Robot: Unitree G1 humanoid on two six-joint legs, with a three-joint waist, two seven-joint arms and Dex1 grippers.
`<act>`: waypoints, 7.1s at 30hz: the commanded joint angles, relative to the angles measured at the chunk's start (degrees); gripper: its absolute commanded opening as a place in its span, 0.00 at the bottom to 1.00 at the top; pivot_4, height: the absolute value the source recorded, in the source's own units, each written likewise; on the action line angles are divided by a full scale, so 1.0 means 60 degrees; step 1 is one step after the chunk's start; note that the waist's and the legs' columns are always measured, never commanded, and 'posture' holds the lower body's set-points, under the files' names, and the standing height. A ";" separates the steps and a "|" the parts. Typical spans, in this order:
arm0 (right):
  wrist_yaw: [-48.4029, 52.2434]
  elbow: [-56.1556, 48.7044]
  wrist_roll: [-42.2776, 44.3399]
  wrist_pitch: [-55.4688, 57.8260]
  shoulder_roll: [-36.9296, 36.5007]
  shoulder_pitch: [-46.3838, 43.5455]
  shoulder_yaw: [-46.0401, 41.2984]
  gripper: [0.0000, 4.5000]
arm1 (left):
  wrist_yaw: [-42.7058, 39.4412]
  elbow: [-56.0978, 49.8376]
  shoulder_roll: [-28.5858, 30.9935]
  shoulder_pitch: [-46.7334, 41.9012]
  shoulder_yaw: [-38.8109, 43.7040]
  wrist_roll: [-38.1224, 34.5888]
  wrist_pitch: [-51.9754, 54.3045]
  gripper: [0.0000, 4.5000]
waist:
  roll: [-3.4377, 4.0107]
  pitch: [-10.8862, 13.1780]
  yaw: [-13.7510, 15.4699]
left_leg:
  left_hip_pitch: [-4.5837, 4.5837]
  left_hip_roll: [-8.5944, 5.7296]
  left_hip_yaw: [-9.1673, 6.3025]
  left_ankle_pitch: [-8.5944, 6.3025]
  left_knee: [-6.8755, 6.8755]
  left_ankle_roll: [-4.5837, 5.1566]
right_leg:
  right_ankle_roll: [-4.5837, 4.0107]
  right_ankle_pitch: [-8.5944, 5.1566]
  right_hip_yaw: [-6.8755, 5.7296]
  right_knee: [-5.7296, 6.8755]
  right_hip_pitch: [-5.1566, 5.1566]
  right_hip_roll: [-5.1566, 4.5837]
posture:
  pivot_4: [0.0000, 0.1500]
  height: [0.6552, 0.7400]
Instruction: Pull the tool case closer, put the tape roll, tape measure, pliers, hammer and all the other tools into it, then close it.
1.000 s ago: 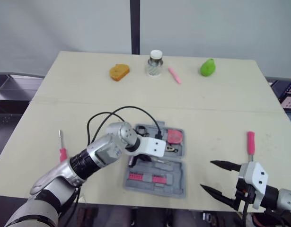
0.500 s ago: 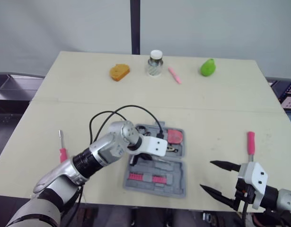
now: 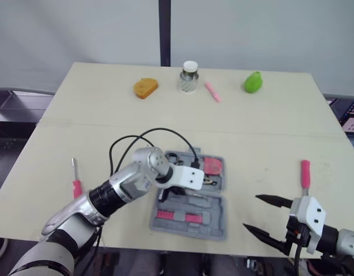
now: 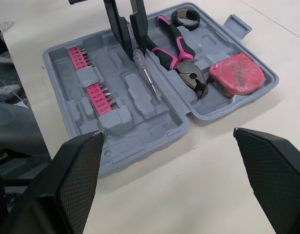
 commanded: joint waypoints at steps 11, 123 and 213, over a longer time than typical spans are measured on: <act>-0.0089 -0.0257 0.0084 -0.0095 0.0090 0.0041 -0.0243 1.00 | -0.0080 -0.0196 0.0030 0.0353 -0.0155 0.0158 0.0265 0.00 | 0.0006 -0.0008 -0.0006 | 0.0004 0.0000 -0.0001 0.0000 0.0000 0.0000 | 0.0000 0.0000 0.0000 0.0002 0.0002 -0.0001 | 1.00 0.47; -0.0102 -0.0296 0.0307 0.0016 0.0143 -0.0011 -0.0637 1.00 | 0.1592 0.2792 -0.0498 0.3752 0.3244 -0.2193 -0.4928 0.03 | 0.0020 -0.0039 0.0010 | 0.0021 -0.0015 -0.0007 -0.0001 0.0002 0.0002 | 0.0000 0.0000 -0.0005 0.0015 0.0014 -0.0018 | 1.00 0.47; -0.0040 0.0790 -0.0091 -0.0476 0.0334 -0.0241 0.0821 1.00 | 0.2046 -0.3010 0.0540 1.2213 1.0839 -0.7662 -0.5811 0.99 | 0.0085 -0.0042 -0.0048 | 0.0131 0.0027 0.0019 -0.0148 -0.0040 -0.0037 | 0.0007 -0.0008 0.0002 -0.0192 0.0145 -0.0019 | 1.00 0.47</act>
